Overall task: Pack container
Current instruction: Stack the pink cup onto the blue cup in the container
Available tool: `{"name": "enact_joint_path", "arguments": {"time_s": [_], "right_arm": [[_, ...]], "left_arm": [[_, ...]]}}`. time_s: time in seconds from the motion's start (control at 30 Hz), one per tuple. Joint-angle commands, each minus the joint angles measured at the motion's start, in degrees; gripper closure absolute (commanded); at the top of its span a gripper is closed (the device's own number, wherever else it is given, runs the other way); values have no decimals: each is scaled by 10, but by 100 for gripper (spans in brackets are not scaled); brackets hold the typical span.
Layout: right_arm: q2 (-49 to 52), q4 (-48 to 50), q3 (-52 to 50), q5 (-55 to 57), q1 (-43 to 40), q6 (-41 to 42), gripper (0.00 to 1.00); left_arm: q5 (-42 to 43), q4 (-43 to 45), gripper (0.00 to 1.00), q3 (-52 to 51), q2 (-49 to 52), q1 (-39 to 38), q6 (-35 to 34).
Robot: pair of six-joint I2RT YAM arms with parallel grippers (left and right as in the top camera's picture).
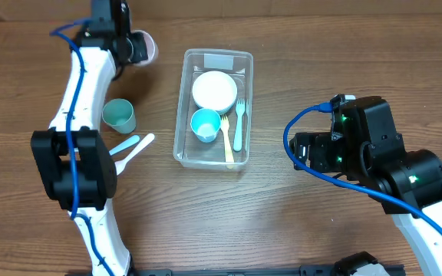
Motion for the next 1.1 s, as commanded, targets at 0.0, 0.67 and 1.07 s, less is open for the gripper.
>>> {"name": "enact_joint_path", "arguments": {"time_s": [0.0,0.67,1.07], "right_arm": [[-2,3,2,6,1,0,0],[0,1,2,6,1,0,0],[0,1,2,6,1,0,0]], "left_arm": [[10,-72,96,53,-98,2,16],[-79,-71,96,-286,-261,-238,9],[-79,26,96,-351,-218,-238,-2]]}}
